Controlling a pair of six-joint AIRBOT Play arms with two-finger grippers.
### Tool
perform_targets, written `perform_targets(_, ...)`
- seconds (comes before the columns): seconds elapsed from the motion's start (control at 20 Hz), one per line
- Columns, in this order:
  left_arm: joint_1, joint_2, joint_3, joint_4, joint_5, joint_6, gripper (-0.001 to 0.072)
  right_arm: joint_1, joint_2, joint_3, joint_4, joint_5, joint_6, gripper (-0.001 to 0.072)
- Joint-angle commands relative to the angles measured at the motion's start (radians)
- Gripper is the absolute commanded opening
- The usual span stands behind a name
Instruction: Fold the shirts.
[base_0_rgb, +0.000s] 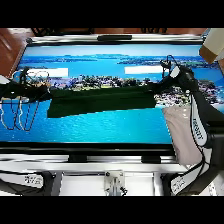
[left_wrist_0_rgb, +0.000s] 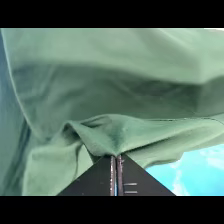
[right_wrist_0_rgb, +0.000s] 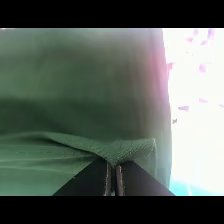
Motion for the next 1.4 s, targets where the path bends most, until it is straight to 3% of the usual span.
perform_targets(0.0, -0.016, -0.127, 0.073, -0.001, 0.032, -0.075, 0.0032, 0.001, -0.085, 0.06, 0.041, -0.041, 0.012, 0.0092)
perform_targets(0.05, -0.016, -0.138, 0.073, -0.001, 0.05, -0.085, 0.0045, 0.001, -0.094, 0.06, 0.051, -0.047, 0.012, 0.0188)
perform_targets(0.1, -0.016, -0.141, 0.072, -0.001, 0.065, -0.086, 0.0188, 0.001, -0.097, 0.06, 0.058, -0.048, 0.011, 0.04)
perform_targets(0.15, -0.016, -0.141, 0.074, -0.001, 0.071, -0.087, 0.0434, 0.001, -0.093, 0.061, 0.061, -0.043, -0.005, 0.0508)
perform_targets(0.2, -0.016, -0.138, 0.077, -0.001, 0.066, -0.087, 0.0595, -0.002, -0.085, 0.06, 0.063, -0.029, -0.034, 0.0508)
perform_targets(0.3, -0.015, -0.128, 0.085, -0.002, 0.042, -0.087, 0.0601, -0.026, -0.058, 0.06, 0.048, -0.003, -0.047, 0.0509)
perform_targets(0.35, -0.016, -0.119, 0.089, -0.002, 0.027, -0.087, 0.0601, -0.045, -0.05, 0.06, 0.05, 0.002, -0.046, 0.0624)
perform_targets(0.4, -0.018, -0.108, 0.09, -0.002, 0.015, -0.087, 0.0598, -0.064, -0.05, 0.06, 0.062, 0.012, -0.047, 0.0671)
perform_targets(0.9, -0.054, -0.029, 0.09, -0.005, 0.002, -0.084, 0.0595, -0.123, -0.169, 0.06, 0.308, 0.138, -0.092, 0.067)
perform_targets(1.0, -0.071, -0.027, 0.09, -0.007, 0.003, -0.084, 0.0594, -0.122, -0.177, 0.06, 0.355, 0.146, -0.098, 0.0633)
perform_targets(1.1, -0.093, -0.027, 0.09, -0.01, 0.003, -0.084, 0.0594, -0.122, -0.177, 0.06, 0.393, 0.164, -0.116, 0.0406)
perform_targets(1.2, -0.12, -0.027, 0.09, -0.01, 0.002, -0.084, 0.0591, -0.123, -0.17, 0.06, 0.418, 0.175, -0.128, 0.0084)
perform_targets(1.25, -0.137, -0.027, 0.09, -0.021, 0.002, -0.084, 0.0585, -0.124, -0.158, 0.06, 0.438, 0.181, -0.136, 0.0069)
perform_targets(1.3, -0.154, -0.027, 0.09, -0.042, 0.002, -0.084, 0.0545, -0.126, -0.136, 0.06, 0.466, 0.2, -0.177, 0.0068)
perform_targets(1.35, -0.176, -0.027, 0.09, -0.067, 0.002, -0.083, 0.0298, -0.126, -0.109, 0.06, 0.487, 0.219, -0.21, 0.0068)
